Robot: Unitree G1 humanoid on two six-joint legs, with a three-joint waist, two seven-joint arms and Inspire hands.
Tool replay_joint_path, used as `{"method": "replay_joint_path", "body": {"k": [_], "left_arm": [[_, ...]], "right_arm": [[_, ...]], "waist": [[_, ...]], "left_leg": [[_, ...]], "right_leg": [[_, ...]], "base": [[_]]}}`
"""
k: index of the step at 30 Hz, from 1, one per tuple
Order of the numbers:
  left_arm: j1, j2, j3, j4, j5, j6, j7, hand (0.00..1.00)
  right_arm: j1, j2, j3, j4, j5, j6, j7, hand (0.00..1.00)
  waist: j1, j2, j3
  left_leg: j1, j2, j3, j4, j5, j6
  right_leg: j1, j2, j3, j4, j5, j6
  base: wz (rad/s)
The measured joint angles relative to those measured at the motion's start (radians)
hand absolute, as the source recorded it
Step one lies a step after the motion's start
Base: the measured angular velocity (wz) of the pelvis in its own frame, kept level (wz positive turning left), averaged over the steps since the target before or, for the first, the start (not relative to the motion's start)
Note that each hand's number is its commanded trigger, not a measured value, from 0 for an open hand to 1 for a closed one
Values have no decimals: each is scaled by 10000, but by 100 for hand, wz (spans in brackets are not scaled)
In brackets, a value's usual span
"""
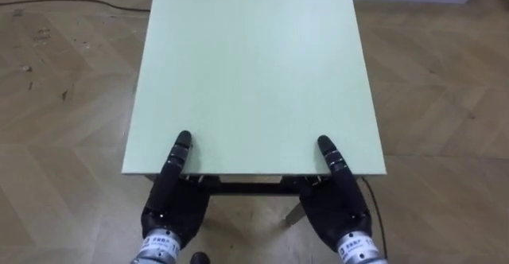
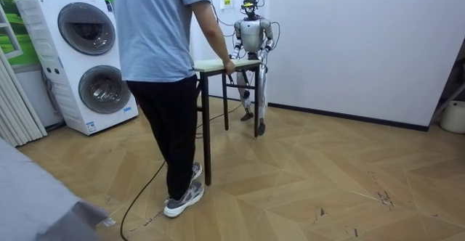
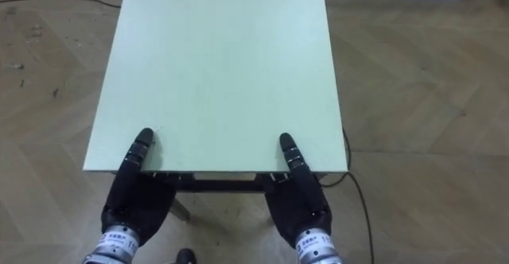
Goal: Move table with human
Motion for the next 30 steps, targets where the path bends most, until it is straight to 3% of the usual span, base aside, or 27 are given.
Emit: {"method": "replay_joint_path", "body": {"k": [2,4,5,6,8,10,11,13,14,15,16,17,19,20,21,22,23,26,29,30], "left_arm": [[-1,-56,-180,1,-1,-185,45,100],[113,-166,-299,1,-78,-372,124,100],[235,-192,-391,0,-228,-584,123,100],[287,-197,-406,1,-308,-591,124,100],[371,-222,-416,0,-318,-589,116,100],[384,-250,-455,-1,-406,-575,112,100],[375,-256,-456,-2,-406,-564,97,100],[360,-258,-458,-2,-430,-566,57,100],[314,-272,-559,7,-500,-566,64,100],[314,-143,-649,-131,-535,-697,58,100],[315,-73,-668,-217,-582,-824,38,100],[107,-171,-690,-55,-675,-831,31,100],[-15,-207,-786,-3,-897,-687,77,100],[-165,-233,-839,117,-958,-625,110,100],[-279,-233,-837,325,-980,-621,114,100],[-279,-233,-828,419,-982,-620,121,100],[-275,-232,-828,572,-985,-619,120,100],[-225,-176,-853,632,-988,-600,143,100],[-101,-128,-982,630,-1101,-600,256,100],[-103,-128,-1025,622,-1101,-600,328,100]], "right_arm": [[22,-88,-12,-15,-5,-188,48,100],[-29,-200,31,11,-14,-233,51,100],[-72,-279,148,9,-61,-260,51,100],[-56,-285,223,10,-71,-377,50,100],[-32,-277,253,12,-341,-495,49,100],[-50,-322,254,6,-376,-560,49,100],[-74,-334,247,2,-390,-563,49,100],[-92,-321,240,0,-380,-561,21,100],[-125,-379,184,1,-339,-565,16,100],[-301,-386,258,-2,-342,-565,18,100],[-425,-390,325,-19,-341,-565,23,100],[-597,-620,274,-1,-347,-582,28,100],[-757,-701,99,74,-376,-537,17,100],[-771,-672,-39,101,-451,-528,17,100],[-783,-620,-64,256,-450,-498,18,100],[-765,-609,-63,339,-450,-486,18,100],[-687,-586,-76,437,-449,-422,18,100],[-524,-532,-107,484,-432,-319,18,100],[-299,-536,-116,468,-402,-275,15,100],[-265,-550,-136,456,-369,-275,-11,100]], "waist": [[-69,271,-62],[41,342,-41],[24,450,-44],[16,536,-35],[-131,676,-7],[-379,826,-2],[-481,909,4],[-591,912,15],[-688,1049,99],[-749,1014,86],[-797,897,74],[-942,1234,113],[-913,1220,111],[-1016,1146,132],[-1108,942,124],[-1164,865,81],[-1178,789,57],[-1275,688,60],[-1503,651,40],[-1557,621,25]], "left_leg": [[162,12,-370,-697,541,-167],[154,-80,-247,848,-715,42],[161,-80,-168,2270,-1717,150],[299,-68,-250,3348,-2395,103],[752,-5,-550,4408,-3066,42],[1460,38,-829,4543,-3512,-98],[1944,-17,-1019,4148,-3779,-148],[2566,-206,-1218,2542,-3943,-134],[3013,-99,-1452,1670,-3986,-63],[2812,-115,-1705,1569,-4218,-106],[2561,-224,-1790,1779,-4489,-178],[1973,-122,-1872,2716,-5115,-229],[1727,-406,-1714,3133,-5182,-121],[1722,-576,-1590,2883,-5178,48],[1718,-829,-1509,2651,-4935,209],[1737,-943,-1509,2576,-4838,265],[1795,-1090,-1467,2490,-4705,363],[1747,-1418,-1295,2467,-4451,674],[1710,-1811,-1234,2487,-4276,1036],[1665,-1909,-1224,2494,-4193,1171]], "right_leg": [[-149,209,-296,-154,194,-263],[-224,-12,-726,-102,306,-451],[-212,-23,-988,-73,337,-519],[-212,7,-1203,-4,350,-613],[-232,135,-1361,96,347,-732],[-249,241,-1571,321,331,-777],[-455,302,-1607,611,348,-806],[-1191,108,-1603,1967,387,-872],[-2265,122,-1024,3307,414,-995],[-2981,613,21,1882,673,-941],[-3260,527,234,1143,1763,-923],[-3549,458,-165,1380,2110,-1083],[-3843,124,-636,1436,2273,-1162],[-3939,-48,-671,1351,2464,-1088],[-3930,-279,-593,1255,2641,-995],[-3863,-332,-534,1133,2737,-930],[-3626,-326,-363,750,3010,-725],[-3222,-383,-83,-272,3804,-385],[-2998,-776,-16,-650,4228,31],[-2947,-791,310,-776,4368,243]], "base": [[11],[-20],[-22],[-12],[9],[25],[15],[13],[4],[0],[14],[9],[3],[14],[20],[6],[-5],[-1],[13],[17]]}}
